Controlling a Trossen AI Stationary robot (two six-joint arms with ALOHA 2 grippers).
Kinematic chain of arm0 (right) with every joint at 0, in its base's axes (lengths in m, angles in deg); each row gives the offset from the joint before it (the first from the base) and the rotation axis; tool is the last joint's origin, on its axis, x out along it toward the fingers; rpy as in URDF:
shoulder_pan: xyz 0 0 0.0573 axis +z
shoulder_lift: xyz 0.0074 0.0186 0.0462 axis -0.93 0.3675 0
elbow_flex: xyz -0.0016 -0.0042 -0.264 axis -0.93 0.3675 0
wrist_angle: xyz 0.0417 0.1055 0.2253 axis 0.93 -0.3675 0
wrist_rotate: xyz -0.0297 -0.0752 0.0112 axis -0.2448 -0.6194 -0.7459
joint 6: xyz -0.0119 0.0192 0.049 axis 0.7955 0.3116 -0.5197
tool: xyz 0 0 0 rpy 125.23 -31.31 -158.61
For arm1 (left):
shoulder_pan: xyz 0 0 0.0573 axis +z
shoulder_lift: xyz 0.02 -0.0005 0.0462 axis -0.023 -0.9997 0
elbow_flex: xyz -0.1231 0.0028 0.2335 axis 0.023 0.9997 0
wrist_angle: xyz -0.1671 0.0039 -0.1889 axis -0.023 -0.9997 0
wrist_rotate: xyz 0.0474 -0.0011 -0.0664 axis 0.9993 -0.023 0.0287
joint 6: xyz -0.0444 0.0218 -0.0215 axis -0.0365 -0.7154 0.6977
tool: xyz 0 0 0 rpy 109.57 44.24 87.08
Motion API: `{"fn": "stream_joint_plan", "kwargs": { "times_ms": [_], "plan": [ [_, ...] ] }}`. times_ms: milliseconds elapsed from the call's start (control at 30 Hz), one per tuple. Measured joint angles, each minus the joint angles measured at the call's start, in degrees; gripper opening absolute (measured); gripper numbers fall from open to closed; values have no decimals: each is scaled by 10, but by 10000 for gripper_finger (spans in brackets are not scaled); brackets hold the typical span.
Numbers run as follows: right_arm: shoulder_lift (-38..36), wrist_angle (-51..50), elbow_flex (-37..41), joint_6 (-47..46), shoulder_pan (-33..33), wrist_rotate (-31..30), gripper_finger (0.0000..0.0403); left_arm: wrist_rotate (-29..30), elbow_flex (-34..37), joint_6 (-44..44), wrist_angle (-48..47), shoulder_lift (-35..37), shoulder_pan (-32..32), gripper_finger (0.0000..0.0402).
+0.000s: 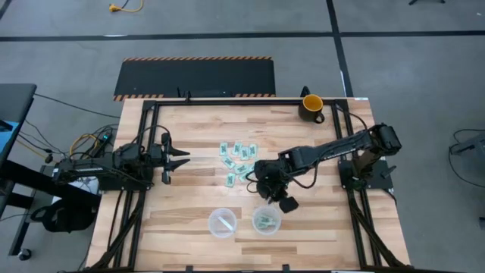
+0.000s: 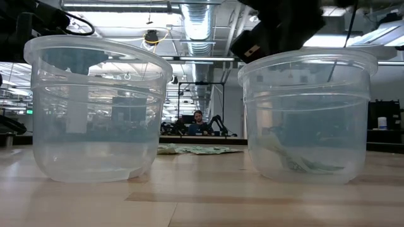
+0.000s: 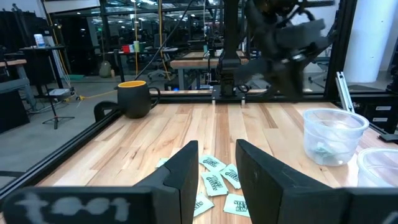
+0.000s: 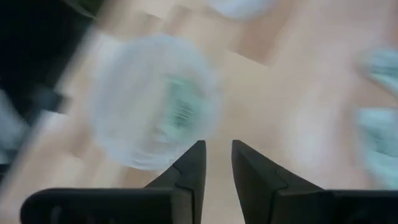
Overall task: Pick and place Stevia / Truvia into bins
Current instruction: Put the white stevia pack into the right transparent basket
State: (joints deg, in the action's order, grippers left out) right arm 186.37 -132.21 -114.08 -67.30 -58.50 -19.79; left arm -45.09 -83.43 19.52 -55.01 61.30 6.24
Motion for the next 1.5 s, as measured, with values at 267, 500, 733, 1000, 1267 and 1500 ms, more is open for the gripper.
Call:
{"fn": "stream_joint_plan", "kwargs": {
  "times_ms": [267, 500, 733, 1000, 1267, 1500],
  "plan": [
    [0, -24, -25, 75, -53, -149, 69, 0, 0, 0, 0, 0, 0, 98],
    [5, -24, -25, 135, -116, -134, 69, 0, 0, 0, 0, 0, 0, 98],
    [6, 0, -25, 150, -158, -102, 69, 0, 0, 0, 0, 0, 0, 98],
    [63, 19, -25, 155, -161, -103, 79, 0, 0, 0, 0, 0, 0, 98],
    [120, 29, -25, 164, -161, -119, 138, 0, 0, 0, 0, 0, 0, 98],
    [153, 44, -26, 173, -161, -143, 182, 0, 0, 0, 0, 0, 0, 97]
  ]
}}
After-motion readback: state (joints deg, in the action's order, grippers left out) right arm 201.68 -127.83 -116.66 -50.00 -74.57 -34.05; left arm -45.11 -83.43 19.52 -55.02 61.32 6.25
